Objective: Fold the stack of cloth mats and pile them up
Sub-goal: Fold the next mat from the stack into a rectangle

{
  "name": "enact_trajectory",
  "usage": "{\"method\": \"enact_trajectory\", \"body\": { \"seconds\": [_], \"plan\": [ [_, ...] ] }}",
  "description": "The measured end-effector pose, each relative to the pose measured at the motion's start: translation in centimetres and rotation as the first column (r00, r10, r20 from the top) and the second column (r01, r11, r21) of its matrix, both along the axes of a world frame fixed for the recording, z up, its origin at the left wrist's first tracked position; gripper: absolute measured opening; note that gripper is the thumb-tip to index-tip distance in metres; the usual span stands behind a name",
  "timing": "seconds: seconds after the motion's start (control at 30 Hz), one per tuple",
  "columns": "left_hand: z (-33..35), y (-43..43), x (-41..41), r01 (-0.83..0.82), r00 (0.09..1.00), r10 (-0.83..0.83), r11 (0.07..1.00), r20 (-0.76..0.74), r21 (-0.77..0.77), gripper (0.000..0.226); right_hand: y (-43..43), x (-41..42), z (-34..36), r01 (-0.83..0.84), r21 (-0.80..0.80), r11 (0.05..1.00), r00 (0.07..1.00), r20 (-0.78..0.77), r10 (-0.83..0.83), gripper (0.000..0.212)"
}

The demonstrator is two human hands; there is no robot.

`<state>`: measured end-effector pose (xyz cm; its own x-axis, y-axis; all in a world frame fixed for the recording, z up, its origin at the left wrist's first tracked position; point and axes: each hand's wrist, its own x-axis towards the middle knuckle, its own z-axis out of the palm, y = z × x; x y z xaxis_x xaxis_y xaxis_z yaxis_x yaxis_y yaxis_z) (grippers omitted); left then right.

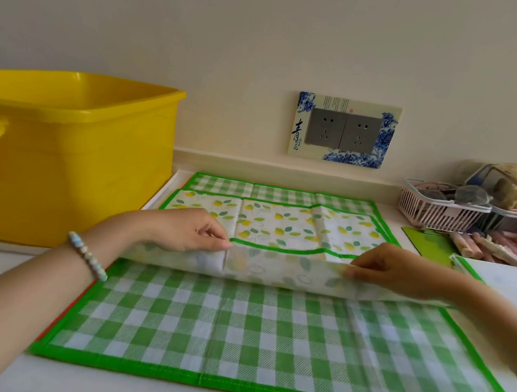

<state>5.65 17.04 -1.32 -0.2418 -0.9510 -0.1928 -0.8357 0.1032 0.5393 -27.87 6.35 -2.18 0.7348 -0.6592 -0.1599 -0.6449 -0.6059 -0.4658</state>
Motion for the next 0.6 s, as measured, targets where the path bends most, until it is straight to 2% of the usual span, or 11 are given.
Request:
{"method": "enact_trajectory", "body": {
  "seconds": [0.07,0.13,0.17,0.23,0.27,0.33,0.37,0.43,0.5,0.6],
  "plan": [
    [1.6,0.1,-0.1,0.014,1.0,-0.014,0.996,-0.002,0.088,0.026,0.0,-0.4,1.6,-0.035,0.104,0.994,0.997,-0.059,0.041,0.026],
    [3.0,0.1,-0.2,0.018,0.999,-0.023,0.986,0.034,0.164,0.029,-0.2,-0.6,3.2,-0.055,0.3,0.952,0.995,-0.066,0.078,0.027],
    [3.6,0.0,-0.3,0.006,0.999,-0.015,0.984,0.048,0.18,0.031,-0.4,-0.7,3.9,-0.068,0.371,0.926,0.993,-0.068,0.1,0.027],
    [4.6,-0.4,-0.3,-0.048,0.996,0.039,0.991,0.079,0.122,0.034,-0.9,-0.6,5.2,-0.086,0.388,0.918,0.991,-0.063,0.119,0.027],
    [4.9,-0.8,-0.4,-0.084,0.993,0.079,0.995,0.088,0.052,0.033,-1.3,-0.3,5.6,-0.08,0.344,0.935,0.993,-0.049,0.103,0.029],
    [4.8,-1.6,-0.4,-0.155,0.983,0.166,0.979,0.08,-0.132,0.025,-2.3,0.3,5.8,-0.047,0.153,0.987,0.999,-0.018,0.051,0.03],
    [4.5,-1.9,-0.7,-0.173,0.976,0.199,0.957,0.092,-0.231,0.019,-2.8,0.7,5.7,-0.036,0.033,0.999,0.999,-0.016,0.037,0.026],
    [3.4,-2.0,-1.6,-0.153,0.963,0.229,0.898,0.142,-0.411,0.025,-3.7,1.6,5.2,-0.042,-0.166,0.985,0.999,-0.03,0.038,0.013],
    [2.4,-1.6,-3.0,-0.115,0.974,0.196,0.861,0.115,-0.496,0.026,-4.4,2.6,4.1,-0.043,-0.256,0.966,0.999,-0.027,0.037,0.006],
    [0.8,-1.0,-4.4,-0.057,0.984,0.131,0.876,0.124,-0.479,0.023,-5.7,3.7,2.0,0.002,-0.299,0.954,1.0,0.019,0.003,0.01]
  ]
}}
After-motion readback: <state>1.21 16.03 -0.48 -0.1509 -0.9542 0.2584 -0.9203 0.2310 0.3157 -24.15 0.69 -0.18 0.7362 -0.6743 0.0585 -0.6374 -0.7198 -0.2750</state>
